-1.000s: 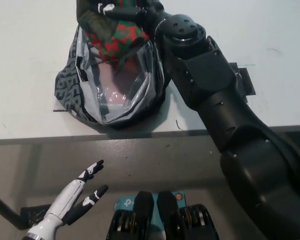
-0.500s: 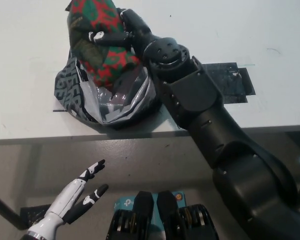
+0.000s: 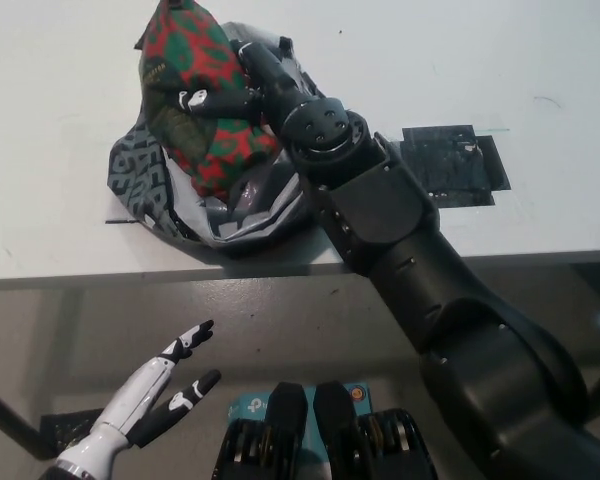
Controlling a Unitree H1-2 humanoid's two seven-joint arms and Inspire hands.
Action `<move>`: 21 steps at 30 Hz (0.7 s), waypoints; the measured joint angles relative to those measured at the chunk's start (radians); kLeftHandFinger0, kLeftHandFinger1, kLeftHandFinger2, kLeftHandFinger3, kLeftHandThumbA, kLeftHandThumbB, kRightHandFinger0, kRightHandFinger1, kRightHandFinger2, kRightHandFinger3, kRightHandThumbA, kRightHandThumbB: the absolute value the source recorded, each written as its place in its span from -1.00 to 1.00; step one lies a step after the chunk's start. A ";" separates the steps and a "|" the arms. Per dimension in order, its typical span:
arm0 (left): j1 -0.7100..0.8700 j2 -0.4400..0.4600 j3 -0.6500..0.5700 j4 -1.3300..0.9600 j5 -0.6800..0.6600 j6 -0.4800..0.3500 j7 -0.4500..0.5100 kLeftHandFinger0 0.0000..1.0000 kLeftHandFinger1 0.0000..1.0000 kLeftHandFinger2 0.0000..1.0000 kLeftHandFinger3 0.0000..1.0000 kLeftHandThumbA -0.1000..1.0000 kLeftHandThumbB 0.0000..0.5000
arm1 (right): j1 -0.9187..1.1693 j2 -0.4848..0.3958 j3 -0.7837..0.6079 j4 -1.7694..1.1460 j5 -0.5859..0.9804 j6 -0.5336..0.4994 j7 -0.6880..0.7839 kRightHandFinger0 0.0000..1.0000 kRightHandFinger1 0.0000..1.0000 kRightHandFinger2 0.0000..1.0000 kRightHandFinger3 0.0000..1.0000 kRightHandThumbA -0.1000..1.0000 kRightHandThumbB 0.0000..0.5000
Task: The robot uses its right hand to pick up a bag of coffee beans and puts it in the black plastic bag, then the robot grabs the top of the bag and lifts it.
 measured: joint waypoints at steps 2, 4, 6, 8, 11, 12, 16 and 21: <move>-0.003 0.000 0.000 0.000 0.000 0.000 -0.002 1.00 1.00 1.00 1.00 0.93 -0.19 | 0.000 0.000 0.000 0.000 -0.007 0.000 -0.005 -1.00 -0.28 0.32 0.41 -1.00 -0.46; -0.006 0.000 0.000 0.000 0.000 0.000 -0.003 1.00 1.00 1.00 1.00 0.92 -0.21 | 0.000 0.000 0.000 0.000 -0.014 -0.001 -0.009 -0.96 -0.30 0.30 0.39 -1.00 -0.41; -0.009 0.000 0.000 0.000 0.000 0.001 -0.006 1.00 1.00 1.00 1.00 0.91 -0.20 | 0.000 -0.001 0.001 0.000 -0.026 -0.002 -0.016 -0.98 -0.34 0.30 0.43 -1.00 -0.43; -0.009 0.000 0.000 0.000 0.000 0.001 -0.008 1.00 1.00 1.00 1.00 0.96 -0.15 | 0.000 -0.002 0.001 0.000 -0.031 -0.003 -0.022 -1.00 -0.43 0.26 0.44 -1.00 -0.46; -0.009 0.000 0.001 0.000 0.000 0.002 -0.009 1.00 1.00 1.00 1.00 0.94 -0.20 | 0.000 -0.005 0.001 0.000 -0.043 -0.005 -0.034 -1.00 -0.45 0.31 0.49 -1.00 -0.46; -0.009 0.000 0.001 0.000 0.000 0.002 -0.009 1.00 1.00 1.00 1.00 0.95 -0.16 | 0.000 -0.006 0.001 0.000 -0.046 -0.006 -0.035 -1.00 -0.47 0.32 0.52 -1.00 -0.45; -0.009 0.000 0.001 0.000 0.000 0.002 -0.009 1.00 1.00 1.00 1.00 1.00 -0.13 | 0.001 -0.009 0.010 -0.002 -0.069 -0.010 -0.050 -1.00 -0.48 0.32 0.53 -1.00 -0.47; -0.009 0.000 0.001 0.000 0.001 0.005 -0.009 1.00 1.00 1.00 1.00 0.98 -0.19 | 0.009 -0.014 0.026 -0.021 -0.106 -0.029 -0.084 -1.00 -0.64 0.13 0.42 -1.00 -0.39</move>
